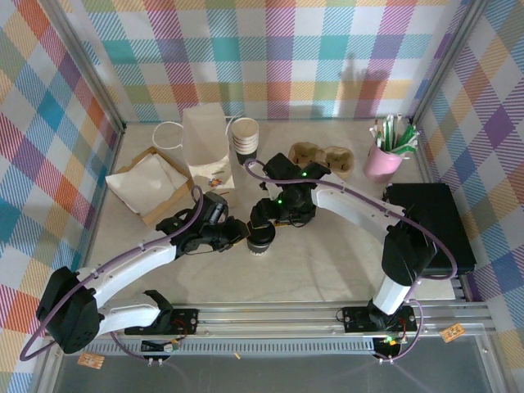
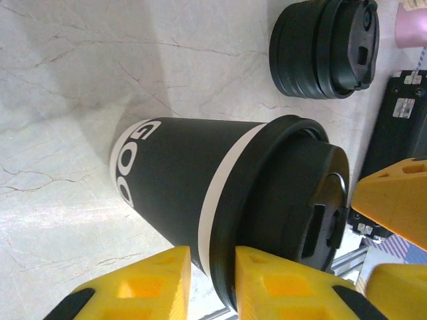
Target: Pack the takeout coffee
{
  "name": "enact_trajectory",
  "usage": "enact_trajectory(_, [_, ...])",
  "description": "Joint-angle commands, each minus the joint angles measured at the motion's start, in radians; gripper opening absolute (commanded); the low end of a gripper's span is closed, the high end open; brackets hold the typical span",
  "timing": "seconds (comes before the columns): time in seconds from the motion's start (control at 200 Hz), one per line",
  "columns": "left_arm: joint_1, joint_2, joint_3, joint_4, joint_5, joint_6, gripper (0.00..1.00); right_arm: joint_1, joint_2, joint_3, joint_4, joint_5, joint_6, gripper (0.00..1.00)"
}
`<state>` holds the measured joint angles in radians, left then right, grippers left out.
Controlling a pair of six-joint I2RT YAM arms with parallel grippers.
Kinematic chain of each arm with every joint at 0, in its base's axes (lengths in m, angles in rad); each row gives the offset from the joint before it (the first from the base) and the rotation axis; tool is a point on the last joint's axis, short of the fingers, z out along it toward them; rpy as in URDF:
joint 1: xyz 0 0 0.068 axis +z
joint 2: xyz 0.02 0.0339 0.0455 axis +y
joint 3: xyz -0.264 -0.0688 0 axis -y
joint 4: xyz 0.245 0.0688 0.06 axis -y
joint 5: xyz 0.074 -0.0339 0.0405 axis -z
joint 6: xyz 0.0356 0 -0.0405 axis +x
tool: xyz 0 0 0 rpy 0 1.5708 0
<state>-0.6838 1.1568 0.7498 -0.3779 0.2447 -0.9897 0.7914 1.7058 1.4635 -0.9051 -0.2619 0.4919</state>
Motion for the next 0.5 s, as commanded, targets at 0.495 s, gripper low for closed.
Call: enact_trajectory(0.495, [0.023,-0.011,0.007,-0.083,-0.022,0.068,0.26,0.003,-0.001,0.062,-0.039,-0.016,-0.043,0.70])
